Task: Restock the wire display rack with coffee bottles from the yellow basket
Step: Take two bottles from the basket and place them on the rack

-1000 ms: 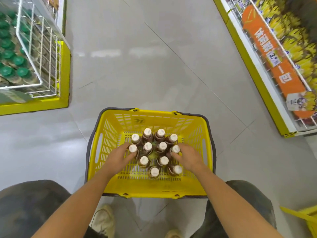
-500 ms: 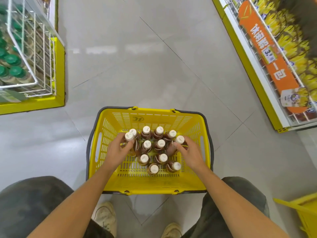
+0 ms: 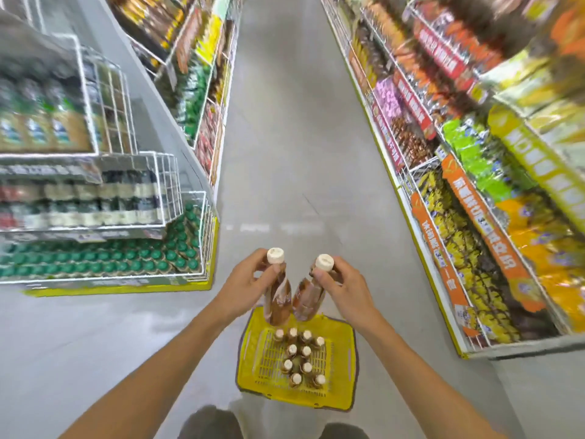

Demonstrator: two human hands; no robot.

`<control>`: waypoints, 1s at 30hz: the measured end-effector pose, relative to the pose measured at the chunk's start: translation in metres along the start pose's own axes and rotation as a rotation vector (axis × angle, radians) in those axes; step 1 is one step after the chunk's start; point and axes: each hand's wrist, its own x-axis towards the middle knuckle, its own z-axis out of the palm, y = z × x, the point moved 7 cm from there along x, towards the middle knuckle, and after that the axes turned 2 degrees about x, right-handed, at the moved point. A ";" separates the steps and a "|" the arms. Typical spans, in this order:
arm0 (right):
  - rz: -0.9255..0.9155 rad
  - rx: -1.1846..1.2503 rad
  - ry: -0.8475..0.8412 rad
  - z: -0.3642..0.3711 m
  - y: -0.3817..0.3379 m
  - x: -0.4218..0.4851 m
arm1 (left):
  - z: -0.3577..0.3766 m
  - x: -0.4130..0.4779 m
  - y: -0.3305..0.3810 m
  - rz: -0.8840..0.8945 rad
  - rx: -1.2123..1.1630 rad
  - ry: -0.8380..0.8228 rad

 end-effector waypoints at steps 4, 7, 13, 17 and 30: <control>-0.133 -0.021 -0.121 -0.022 -0.155 -0.002 | -0.065 -0.020 0.134 0.063 0.007 0.011; -0.181 -0.007 -0.175 -0.031 -0.234 -0.007 | -0.102 -0.039 0.188 0.036 -0.067 0.104; -0.253 0.020 -0.334 0.002 -0.322 -0.025 | -0.156 -0.093 0.229 -0.002 -0.235 0.318; -0.271 0.060 -0.380 0.048 -0.368 -0.042 | -0.210 -0.135 0.233 0.018 -0.268 0.422; -0.384 0.058 -0.469 0.257 -0.514 -0.064 | -0.447 -0.237 0.215 0.166 -0.145 0.477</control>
